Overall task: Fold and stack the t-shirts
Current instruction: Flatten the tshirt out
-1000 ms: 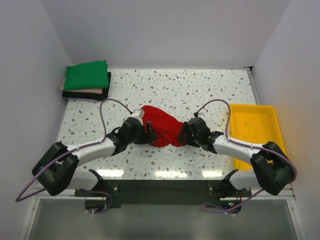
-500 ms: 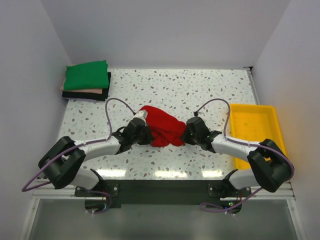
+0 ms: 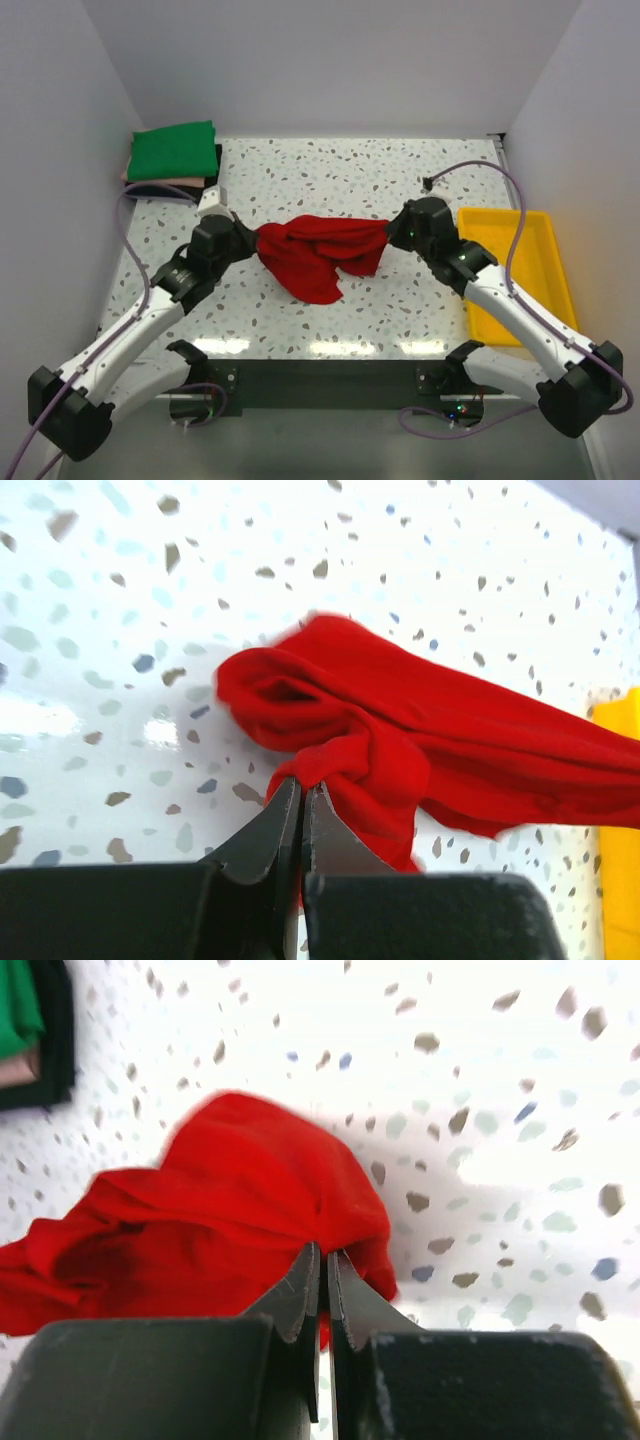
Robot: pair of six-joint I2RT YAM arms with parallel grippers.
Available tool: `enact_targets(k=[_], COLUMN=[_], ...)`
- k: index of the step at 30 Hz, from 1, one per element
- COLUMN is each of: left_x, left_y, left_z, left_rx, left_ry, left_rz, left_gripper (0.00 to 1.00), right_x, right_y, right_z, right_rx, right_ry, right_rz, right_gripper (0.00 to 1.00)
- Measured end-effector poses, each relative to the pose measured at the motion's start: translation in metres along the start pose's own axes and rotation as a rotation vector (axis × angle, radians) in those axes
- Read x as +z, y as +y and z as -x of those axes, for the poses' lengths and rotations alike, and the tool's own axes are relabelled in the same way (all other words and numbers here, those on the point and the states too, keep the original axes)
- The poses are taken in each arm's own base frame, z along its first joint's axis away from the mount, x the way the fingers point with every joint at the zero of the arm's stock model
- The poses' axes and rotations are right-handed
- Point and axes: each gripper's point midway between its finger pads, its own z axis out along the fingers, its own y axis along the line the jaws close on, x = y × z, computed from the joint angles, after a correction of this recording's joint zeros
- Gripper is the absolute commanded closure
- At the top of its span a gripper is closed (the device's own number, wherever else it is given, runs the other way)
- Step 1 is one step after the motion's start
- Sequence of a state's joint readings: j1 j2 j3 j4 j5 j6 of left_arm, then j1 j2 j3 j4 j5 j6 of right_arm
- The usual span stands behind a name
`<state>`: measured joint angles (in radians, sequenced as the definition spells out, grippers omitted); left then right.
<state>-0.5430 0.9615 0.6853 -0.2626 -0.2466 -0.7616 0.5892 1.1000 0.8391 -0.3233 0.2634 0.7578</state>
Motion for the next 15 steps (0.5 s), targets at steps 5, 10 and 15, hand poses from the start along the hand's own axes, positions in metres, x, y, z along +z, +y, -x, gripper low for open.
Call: enact_targets(k=[5,10,15], left_x=[-0.041,-0.082,-0.118], left_y=[0.000,-0.003,-0.002], left_z=[0.054,0.099,0.133], left_rx=[-0.004,-0.014,-0.026], left_ry=[-0.147,-0.264,-0.370], left_rz=[0.034,0.058,0.076], left_gripper=[1.00,1.00,1.00], right_x=[-0.041,-0.081,-0.115], right_y=[0.002,0.008,0.019], right_z=[0.065,0.112,0.143], right_rx=[-0.001,-0.031,-0.051], right_ry=[-0.127,-0.213,-0.292], right_rz=[0.002,-0.007,0.014], right_gripper=[1.00,1.00,1.00])
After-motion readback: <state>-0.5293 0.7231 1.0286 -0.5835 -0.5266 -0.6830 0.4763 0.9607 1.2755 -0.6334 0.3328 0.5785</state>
